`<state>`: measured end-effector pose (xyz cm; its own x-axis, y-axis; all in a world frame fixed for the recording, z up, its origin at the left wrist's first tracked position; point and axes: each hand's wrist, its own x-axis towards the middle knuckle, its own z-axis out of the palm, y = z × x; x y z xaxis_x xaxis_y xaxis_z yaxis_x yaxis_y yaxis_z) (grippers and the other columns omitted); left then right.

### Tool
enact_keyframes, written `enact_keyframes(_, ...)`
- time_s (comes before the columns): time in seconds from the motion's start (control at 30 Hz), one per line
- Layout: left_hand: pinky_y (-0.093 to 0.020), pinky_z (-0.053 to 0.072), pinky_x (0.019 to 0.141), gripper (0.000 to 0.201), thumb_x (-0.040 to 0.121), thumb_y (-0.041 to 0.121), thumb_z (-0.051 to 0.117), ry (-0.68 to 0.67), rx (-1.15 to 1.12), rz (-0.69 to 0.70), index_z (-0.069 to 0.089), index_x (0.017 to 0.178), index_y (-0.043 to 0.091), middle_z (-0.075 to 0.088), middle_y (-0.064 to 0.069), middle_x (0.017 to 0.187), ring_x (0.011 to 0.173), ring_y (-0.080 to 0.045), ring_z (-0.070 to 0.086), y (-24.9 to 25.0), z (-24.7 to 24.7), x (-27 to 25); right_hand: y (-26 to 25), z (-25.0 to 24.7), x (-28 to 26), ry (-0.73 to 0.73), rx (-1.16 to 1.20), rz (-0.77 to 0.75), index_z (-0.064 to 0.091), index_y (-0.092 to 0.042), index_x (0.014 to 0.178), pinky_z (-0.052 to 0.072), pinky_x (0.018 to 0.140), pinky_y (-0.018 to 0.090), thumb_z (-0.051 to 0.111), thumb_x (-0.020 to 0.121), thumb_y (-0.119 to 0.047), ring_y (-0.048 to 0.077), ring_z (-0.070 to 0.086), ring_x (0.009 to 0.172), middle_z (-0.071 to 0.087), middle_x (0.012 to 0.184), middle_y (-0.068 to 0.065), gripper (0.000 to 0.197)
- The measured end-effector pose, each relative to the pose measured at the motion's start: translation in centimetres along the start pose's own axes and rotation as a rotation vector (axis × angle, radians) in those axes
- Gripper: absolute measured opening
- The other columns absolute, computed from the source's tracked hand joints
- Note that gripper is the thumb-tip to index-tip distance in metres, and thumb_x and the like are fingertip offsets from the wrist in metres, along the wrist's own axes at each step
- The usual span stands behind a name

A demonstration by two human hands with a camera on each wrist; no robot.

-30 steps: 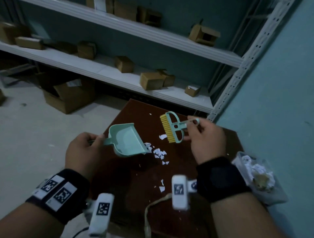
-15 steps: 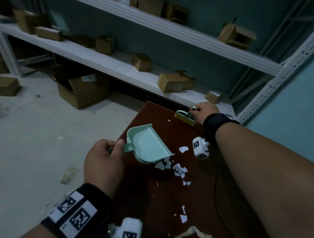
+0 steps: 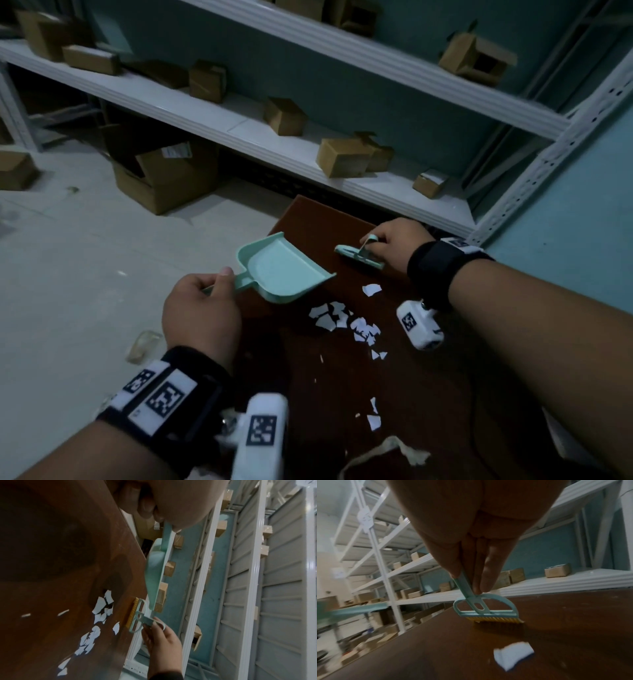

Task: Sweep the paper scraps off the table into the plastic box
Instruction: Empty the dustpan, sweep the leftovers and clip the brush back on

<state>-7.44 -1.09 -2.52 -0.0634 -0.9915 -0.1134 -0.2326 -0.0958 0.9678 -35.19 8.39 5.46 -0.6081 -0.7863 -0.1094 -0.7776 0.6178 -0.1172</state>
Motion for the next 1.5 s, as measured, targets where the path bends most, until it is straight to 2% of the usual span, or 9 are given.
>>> enact_keyframes(0.23,-0.042,0.053,0.09,0.036,0.096,0.044,0.061,0.008,0.0,-0.032,0.076,0.095,0.011,0.074,-0.015,0.093,0.092,-0.035,0.068,-0.5,-1.1,0.9,-0.9,-1.1,-9.4,-0.091,0.024,-0.084,0.077,-0.03,0.118,0.049,0.086,0.023,0.063,0.1,-0.031,0.004,0.064,0.098,0.074,0.111,-0.012,0.022)
enact_keyframes(0.4,-0.04,0.05,0.088,0.037,0.098,0.042,0.06,0.002,-0.008,-0.027,0.076,0.099,0.008,0.073,-0.013,0.096,0.095,-0.034,0.067,-0.1,-1.9,1.1,-0.8,-1.5,-10.8,0.057,0.101,-0.111,0.076,-0.032,0.118,0.043,0.077,0.011,0.064,0.1,-0.03,-0.006,0.061,0.087,0.073,0.106,-0.017,0.022)
enact_keyframes(0.7,-0.048,0.059,0.085,0.035,0.093,0.05,0.059,0.014,-0.04,-0.036,0.072,0.087,0.018,0.073,-0.014,0.087,0.084,-0.038,0.07,0.0,-3.5,1.6,-5.7,1.5,-11.2,-0.032,-0.009,-0.206,0.069,-0.033,0.132,0.046,0.08,0.017,0.056,0.104,-0.023,0.0,0.06,0.091,0.072,0.119,-0.01,0.033)
enact_keyframes(0.83,-0.05,0.059,0.085,0.039,0.092,0.051,0.059,-0.031,-0.021,-0.036,0.075,0.091,0.016,0.073,-0.016,0.084,0.082,-0.04,0.071,0.1,-4.2,1.3,-5.9,1.8,-14.4,-0.154,-0.042,-0.235,0.068,-0.032,0.133,0.052,0.099,0.033,0.057,0.104,-0.024,0.01,0.064,0.106,0.07,0.12,-0.007,0.033)
enact_keyframes(0.97,-0.048,0.059,0.082,0.04,0.093,0.049,0.059,-0.073,-0.011,-0.005,0.076,0.09,0.013,0.071,-0.016,0.08,0.08,-0.039,0.069,0.5,-4.8,0.9,-4.9,1.5,-18.8,-0.171,-0.051,-0.267,0.067,-0.03,0.135,0.048,0.1,0.024,0.059,0.103,-0.023,0.008,0.063,0.111,0.069,0.124,-0.007,0.034)
enact_keyframes(1.07,-0.052,0.059,0.084,0.04,0.091,0.049,0.06,-0.156,0.028,0.022,0.073,0.085,0.012,0.071,-0.015,0.08,0.08,-0.04,0.07,0.6,-5.1,0.7,-3.9,0.8,-20.5,-0.029,0.0,-0.188,0.069,-0.03,0.133,0.046,0.09,0.014,0.059,0.102,-0.023,0.001,0.06,0.099,0.07,0.12,-0.009,0.032)
enact_keyframes(1.23,-0.047,0.058,0.073,0.035,0.094,0.039,0.068,-0.399,0.195,0.177,0.072,0.073,0.012,0.067,-0.011,0.067,0.065,-0.032,0.064,1.4,-6.2,0.8,-1.8,-0.9,-19.5,0.211,-0.032,0.188,0.078,-0.021,0.096,0.059,0.085,0.039,0.063,0.096,-0.029,0.019,0.07,0.086,0.077,0.093,0.002,0.017)
enact_keyframes(1.33,-0.037,0.043,0.066,0.031,0.096,0.034,0.069,-0.509,0.388,0.35,0.072,0.073,0.012,0.065,-0.007,0.069,0.065,-0.019,0.057,1.9,-6.9,1.0,-0.7,-1.5,-18.4,0.25,-0.042,0.354,0.077,-0.016,0.088,0.053,0.073,0.03,0.067,0.093,-0.031,0.024,0.068,0.082,0.075,0.084,0.004,0.018)
enact_keyframes(1.5,-0.036,0.043,0.069,0.026,0.094,0.035,0.071,-0.573,0.581,0.433,0.066,0.077,0.017,0.064,-0.004,0.076,0.075,-0.023,0.059,1.4,-6.4,0.1,0.0,-0.5,-15.8,0.262,-0.024,0.467,0.07,-0.013,0.077,0.05,0.063,0.029,0.068,0.089,-0.038,0.027,0.067,0.075,0.069,0.074,0.006,0.027)
